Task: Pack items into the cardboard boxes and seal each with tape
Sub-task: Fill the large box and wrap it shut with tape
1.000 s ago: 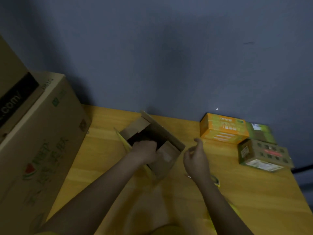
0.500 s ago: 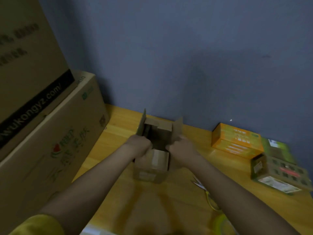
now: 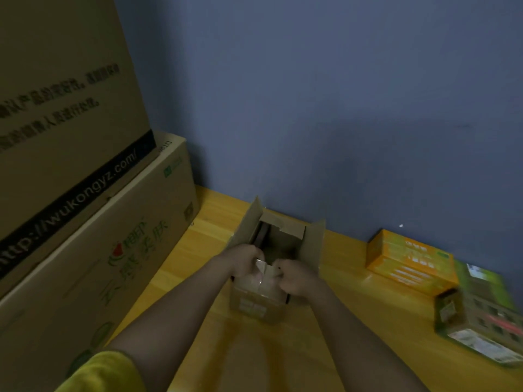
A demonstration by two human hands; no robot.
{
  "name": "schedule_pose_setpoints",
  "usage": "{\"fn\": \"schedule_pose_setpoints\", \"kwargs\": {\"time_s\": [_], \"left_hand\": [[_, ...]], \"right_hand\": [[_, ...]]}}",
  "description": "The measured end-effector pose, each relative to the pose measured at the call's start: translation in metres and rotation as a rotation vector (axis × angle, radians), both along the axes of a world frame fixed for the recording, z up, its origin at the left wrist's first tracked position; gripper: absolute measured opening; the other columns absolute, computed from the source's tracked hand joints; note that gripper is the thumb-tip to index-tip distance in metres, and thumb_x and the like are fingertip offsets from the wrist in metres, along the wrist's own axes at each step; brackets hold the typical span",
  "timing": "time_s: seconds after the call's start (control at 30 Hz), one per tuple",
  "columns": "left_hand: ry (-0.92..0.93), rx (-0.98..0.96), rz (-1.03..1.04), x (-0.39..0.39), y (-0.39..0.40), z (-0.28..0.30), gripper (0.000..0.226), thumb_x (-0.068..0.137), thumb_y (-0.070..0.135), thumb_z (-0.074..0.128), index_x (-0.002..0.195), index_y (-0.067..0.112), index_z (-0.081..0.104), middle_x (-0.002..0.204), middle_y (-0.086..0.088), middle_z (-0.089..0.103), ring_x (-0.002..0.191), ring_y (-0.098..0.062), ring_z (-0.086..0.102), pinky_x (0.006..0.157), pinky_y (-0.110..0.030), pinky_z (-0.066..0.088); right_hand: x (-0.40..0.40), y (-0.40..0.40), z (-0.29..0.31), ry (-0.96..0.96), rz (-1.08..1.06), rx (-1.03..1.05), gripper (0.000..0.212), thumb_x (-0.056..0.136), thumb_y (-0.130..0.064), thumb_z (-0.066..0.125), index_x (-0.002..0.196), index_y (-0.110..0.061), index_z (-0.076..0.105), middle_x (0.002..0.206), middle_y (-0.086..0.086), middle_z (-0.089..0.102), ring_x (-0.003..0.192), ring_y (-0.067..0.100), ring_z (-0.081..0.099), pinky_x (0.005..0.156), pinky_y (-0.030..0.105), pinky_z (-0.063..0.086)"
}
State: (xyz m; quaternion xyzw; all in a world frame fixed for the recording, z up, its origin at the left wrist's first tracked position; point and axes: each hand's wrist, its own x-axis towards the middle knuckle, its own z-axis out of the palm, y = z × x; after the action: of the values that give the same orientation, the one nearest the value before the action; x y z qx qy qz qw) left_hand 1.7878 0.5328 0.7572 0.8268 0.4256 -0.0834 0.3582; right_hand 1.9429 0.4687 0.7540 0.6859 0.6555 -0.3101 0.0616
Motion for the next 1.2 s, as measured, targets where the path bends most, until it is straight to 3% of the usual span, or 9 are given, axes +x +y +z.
{"fn": "schedule_pose_setpoints", "kwargs": {"time_s": [0.07, 0.1, 0.17, 0.23, 0.4, 0.67, 0.8, 1.0, 1.2], "left_hand": [[-0.037, -0.048, 0.028, -0.003, 0.003, -0.003, 0.024, 0.086, 0.019, 0.070, 0.108, 0.011, 0.068, 0.101, -0.002, 0.066, 0.099, -0.020, 0.061, 0.092, -0.036, 0.049], [-0.067, -0.079, 0.051, -0.004, 0.004, -0.005, 0.023, 0.086, 0.019, 0.070, 0.108, 0.011, 0.068, 0.101, -0.003, 0.066, 0.101, -0.021, 0.061, 0.092, -0.036, 0.048], [-0.110, -0.114, 0.087, -0.006, 0.004, -0.007, 0.027, 0.088, 0.020, 0.068, 0.113, 0.012, 0.066, 0.108, -0.004, 0.065, 0.109, -0.022, 0.059, 0.090, -0.030, 0.045], [-0.128, -0.145, 0.125, -0.006, 0.004, -0.009, 0.032, 0.091, 0.018, 0.064, 0.122, 0.012, 0.062, 0.115, -0.004, 0.062, 0.113, -0.022, 0.056, 0.088, -0.024, 0.041], [-0.137, -0.191, 0.138, -0.002, 0.007, -0.010, 0.012, 0.087, 0.017, 0.069, 0.094, 0.026, 0.065, 0.102, 0.002, 0.064, 0.106, -0.021, 0.059, 0.091, -0.032, 0.048], [-0.167, -0.200, 0.114, 0.001, 0.004, -0.008, 0.014, 0.088, 0.012, 0.064, 0.097, 0.022, 0.067, 0.088, 0.012, 0.060, 0.093, -0.013, 0.058, 0.072, -0.022, 0.046], [-0.224, -0.237, 0.101, -0.001, 0.003, -0.005, 0.011, 0.088, 0.010, 0.059, 0.090, 0.018, 0.066, 0.102, -0.005, 0.066, 0.100, -0.020, 0.060, 0.090, -0.035, 0.049], [-0.298, -0.198, 0.158, -0.002, 0.004, -0.012, 0.021, 0.089, 0.020, 0.067, 0.070, 0.026, 0.061, 0.071, 0.011, 0.056, 0.072, -0.002, 0.051, 0.067, -0.020, 0.041], [-0.255, -0.175, 0.107, -0.002, 0.007, -0.012, 0.018, 0.091, 0.023, 0.064, 0.073, 0.025, 0.066, 0.071, 0.010, 0.058, 0.075, -0.007, 0.054, 0.071, -0.023, 0.041]], "right_hand": [[0.004, -0.004, -0.002, 0.107, -0.063, 0.040, 0.003, 0.094, -0.029, 0.055, 0.091, -0.030, 0.054, 0.085, -0.008, 0.053, 0.081, 0.018, 0.053, 0.068, 0.033, 0.042], [0.005, -0.005, -0.003, 0.153, -0.076, 0.058, 0.016, 0.093, -0.027, 0.055, 0.082, -0.035, 0.049, 0.080, -0.010, 0.051, 0.079, 0.017, 0.053, 0.069, 0.035, 0.044], [0.005, -0.011, -0.003, 0.234, -0.088, 0.100, 0.032, 0.095, -0.020, 0.054, 0.072, -0.037, 0.040, 0.072, -0.010, 0.046, 0.073, 0.015, 0.048, 0.067, 0.038, 0.044], [0.005, -0.016, -0.001, 0.274, -0.100, 0.131, 0.026, 0.096, -0.018, 0.053, 0.078, -0.033, 0.042, 0.072, -0.008, 0.045, 0.072, 0.014, 0.045, 0.060, 0.030, 0.036], [0.008, -0.021, -0.003, 0.368, -0.115, 0.158, 0.015, 0.096, -0.019, 0.054, 0.084, -0.025, 0.047, 0.078, -0.001, 0.050, 0.072, 0.014, 0.047, 0.062, 0.030, 0.034], [0.008, -0.018, -0.004, 0.367, -0.172, 0.111, 0.026, 0.094, -0.022, 0.056, 0.075, -0.036, 0.044, 0.077, -0.005, 0.051, 0.073, 0.015, 0.049, 0.067, 0.033, 0.037], [0.005, -0.017, 0.000, 0.343, -0.159, 0.093, 0.027, 0.097, -0.021, 0.052, 0.076, -0.034, 0.042, 0.074, -0.006, 0.046, 0.067, 0.012, 0.044, 0.062, 0.031, 0.032], [0.003, -0.016, 0.001, 0.378, -0.146, 0.087, 0.023, 0.099, -0.018, 0.050, 0.079, -0.029, 0.044, 0.073, -0.002, 0.043, 0.064, 0.013, 0.038, 0.058, 0.030, 0.028], [0.004, -0.015, 0.004, 0.389, -0.161, 0.089, 0.019, 0.098, -0.018, 0.051, 0.080, -0.024, 0.050, 0.072, -0.002, 0.044, 0.065, 0.013, 0.040, 0.058, 0.028, 0.029]]}}
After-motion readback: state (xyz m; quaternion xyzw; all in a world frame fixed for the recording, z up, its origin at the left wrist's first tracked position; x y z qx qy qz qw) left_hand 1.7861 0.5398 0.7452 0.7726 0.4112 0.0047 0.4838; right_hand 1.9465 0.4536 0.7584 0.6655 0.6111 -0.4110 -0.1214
